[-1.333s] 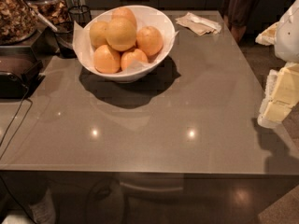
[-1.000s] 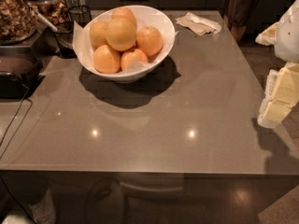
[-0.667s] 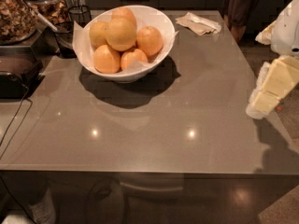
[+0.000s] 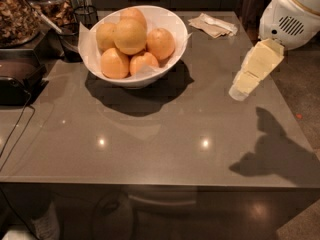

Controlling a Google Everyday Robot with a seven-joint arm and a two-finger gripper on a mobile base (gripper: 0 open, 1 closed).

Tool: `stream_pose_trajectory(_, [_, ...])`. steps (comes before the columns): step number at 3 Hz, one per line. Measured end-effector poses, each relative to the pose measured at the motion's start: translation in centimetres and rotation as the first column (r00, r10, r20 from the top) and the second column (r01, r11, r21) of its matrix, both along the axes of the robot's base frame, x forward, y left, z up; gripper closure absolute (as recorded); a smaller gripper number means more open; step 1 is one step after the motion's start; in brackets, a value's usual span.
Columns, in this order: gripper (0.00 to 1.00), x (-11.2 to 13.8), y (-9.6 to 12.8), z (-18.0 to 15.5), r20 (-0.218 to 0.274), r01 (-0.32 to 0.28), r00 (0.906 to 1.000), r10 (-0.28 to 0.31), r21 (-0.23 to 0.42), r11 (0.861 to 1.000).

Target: Pick orange from white bowl

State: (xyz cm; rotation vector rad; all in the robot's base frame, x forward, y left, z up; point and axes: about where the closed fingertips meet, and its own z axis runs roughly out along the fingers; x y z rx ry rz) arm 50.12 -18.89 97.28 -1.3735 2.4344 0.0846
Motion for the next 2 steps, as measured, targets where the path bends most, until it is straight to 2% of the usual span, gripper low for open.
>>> stream_pose_trajectory(1, [0.00, 0.15, 0.20, 0.07, 0.006, 0.003, 1.0000, -0.003, 0.004, 1.000])
stream_pose_trajectory(2, [0.00, 0.65, 0.66, -0.01, 0.018, 0.011, 0.9998, -0.012, 0.054, 0.999])
